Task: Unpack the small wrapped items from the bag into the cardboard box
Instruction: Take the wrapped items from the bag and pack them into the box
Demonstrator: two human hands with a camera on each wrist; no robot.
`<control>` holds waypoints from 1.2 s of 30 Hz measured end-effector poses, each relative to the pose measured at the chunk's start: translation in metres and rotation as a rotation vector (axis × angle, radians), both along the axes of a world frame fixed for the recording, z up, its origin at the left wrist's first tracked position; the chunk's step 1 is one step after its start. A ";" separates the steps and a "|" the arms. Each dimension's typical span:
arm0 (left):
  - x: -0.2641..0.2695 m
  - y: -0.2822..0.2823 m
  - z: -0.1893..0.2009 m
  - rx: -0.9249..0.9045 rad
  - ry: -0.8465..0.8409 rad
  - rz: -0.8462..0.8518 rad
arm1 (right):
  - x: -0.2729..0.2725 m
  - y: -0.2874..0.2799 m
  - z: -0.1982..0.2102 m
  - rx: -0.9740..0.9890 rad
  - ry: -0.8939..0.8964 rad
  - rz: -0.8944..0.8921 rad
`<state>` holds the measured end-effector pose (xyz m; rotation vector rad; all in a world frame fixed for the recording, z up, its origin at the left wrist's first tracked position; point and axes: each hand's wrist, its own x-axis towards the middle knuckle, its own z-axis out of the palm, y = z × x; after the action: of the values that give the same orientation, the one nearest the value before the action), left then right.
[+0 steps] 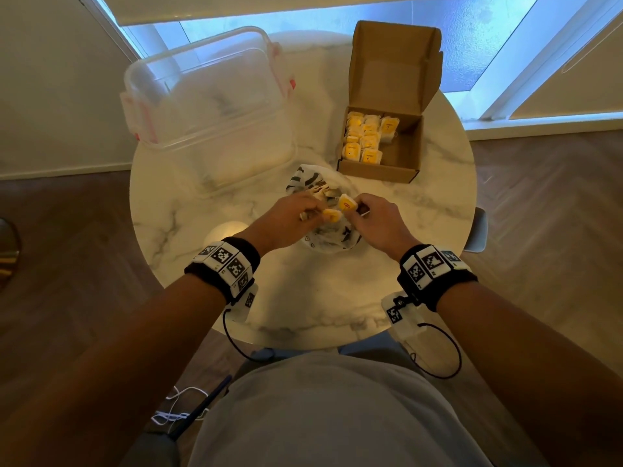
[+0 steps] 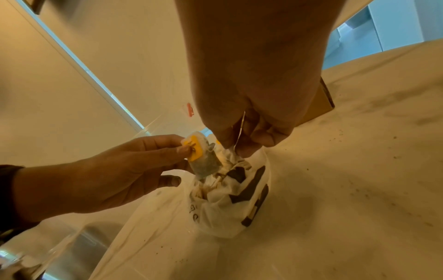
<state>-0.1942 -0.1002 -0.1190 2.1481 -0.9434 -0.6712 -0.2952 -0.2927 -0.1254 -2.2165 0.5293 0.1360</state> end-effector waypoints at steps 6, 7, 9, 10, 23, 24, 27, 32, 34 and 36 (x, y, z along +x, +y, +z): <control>-0.006 -0.002 0.010 -0.048 0.001 0.030 | 0.006 -0.006 0.011 0.027 -0.033 0.126; -0.006 -0.003 0.011 -0.055 0.011 0.070 | 0.006 -0.007 0.012 0.030 -0.031 0.168; -0.006 -0.004 0.012 -0.052 0.042 0.133 | 0.006 -0.008 0.014 0.029 -0.029 0.232; -0.006 -0.004 0.013 -0.043 0.047 0.139 | 0.005 -0.008 0.015 0.031 -0.031 0.254; -0.007 -0.013 0.020 0.013 -0.084 0.054 | 0.002 -0.012 0.027 0.065 -0.041 0.270; -0.007 -0.014 0.020 0.005 -0.091 0.068 | 0.003 -0.013 0.027 0.072 -0.043 0.258; -0.005 -0.020 0.022 -0.046 -0.085 0.110 | 0.003 -0.018 0.025 0.072 -0.080 0.221; 0.005 -0.039 0.030 -0.093 -0.103 0.093 | 0.010 -0.029 0.025 0.034 -0.181 0.169; 0.010 -0.048 0.033 -0.123 -0.106 0.084 | 0.014 -0.035 0.026 0.040 -0.191 0.131; 0.019 -0.061 0.034 -0.154 -0.118 0.082 | 0.021 -0.048 0.028 0.064 -0.183 0.073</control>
<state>-0.1749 -0.1612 -0.0853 2.0943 -0.9317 -0.4218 -0.2737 -0.3407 -0.0977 -2.1599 0.3396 -0.0121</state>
